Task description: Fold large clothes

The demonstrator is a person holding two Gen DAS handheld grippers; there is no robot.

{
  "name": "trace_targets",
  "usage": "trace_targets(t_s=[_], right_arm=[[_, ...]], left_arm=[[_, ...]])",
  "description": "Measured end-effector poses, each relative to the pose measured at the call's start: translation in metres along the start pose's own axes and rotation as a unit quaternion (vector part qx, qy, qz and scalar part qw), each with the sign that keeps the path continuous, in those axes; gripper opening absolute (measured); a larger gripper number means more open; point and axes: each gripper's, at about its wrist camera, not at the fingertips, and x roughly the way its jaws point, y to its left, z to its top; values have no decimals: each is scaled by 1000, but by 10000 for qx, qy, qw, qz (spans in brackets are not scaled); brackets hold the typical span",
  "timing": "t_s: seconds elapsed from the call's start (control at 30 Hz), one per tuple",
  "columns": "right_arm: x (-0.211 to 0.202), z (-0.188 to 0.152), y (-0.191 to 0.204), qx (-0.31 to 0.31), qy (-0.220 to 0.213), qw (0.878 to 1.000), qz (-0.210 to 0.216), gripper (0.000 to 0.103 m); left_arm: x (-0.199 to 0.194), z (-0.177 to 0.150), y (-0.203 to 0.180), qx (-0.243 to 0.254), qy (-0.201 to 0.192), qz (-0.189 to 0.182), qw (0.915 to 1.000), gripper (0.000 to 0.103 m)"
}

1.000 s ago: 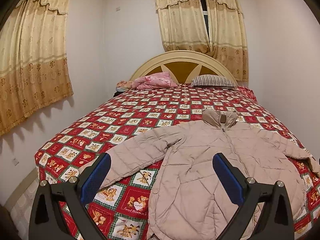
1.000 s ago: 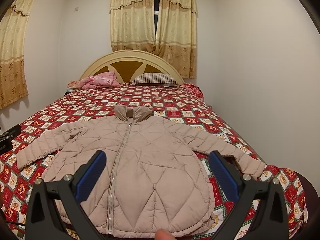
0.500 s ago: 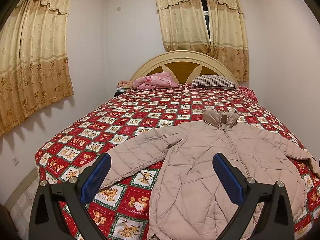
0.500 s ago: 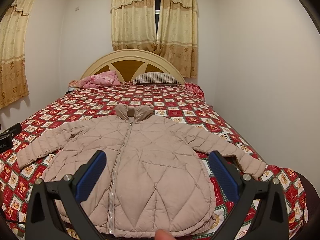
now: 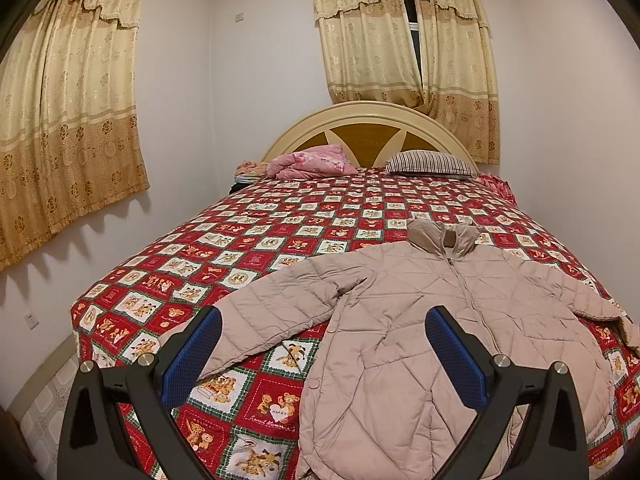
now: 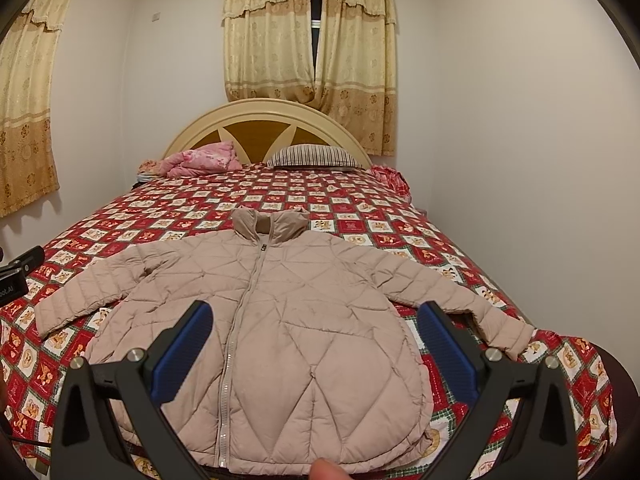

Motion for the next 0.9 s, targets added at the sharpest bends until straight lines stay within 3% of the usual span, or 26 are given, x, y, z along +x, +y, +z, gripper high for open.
trace_targets(t_s=[0.57, 0.7, 0.9], right_arm=[[3, -4, 3, 9, 29, 9999, 101, 103], [26, -11, -19, 115, 102, 9999, 32, 103], [78, -29, -96, 556, 554, 9940, -756, 103]], left_arm=[[4, -8, 4, 9, 66, -79, 9999, 102], [23, -13, -3, 47, 167, -173, 9997, 102], [80, -18, -29, 378, 341, -30, 9987, 102]])
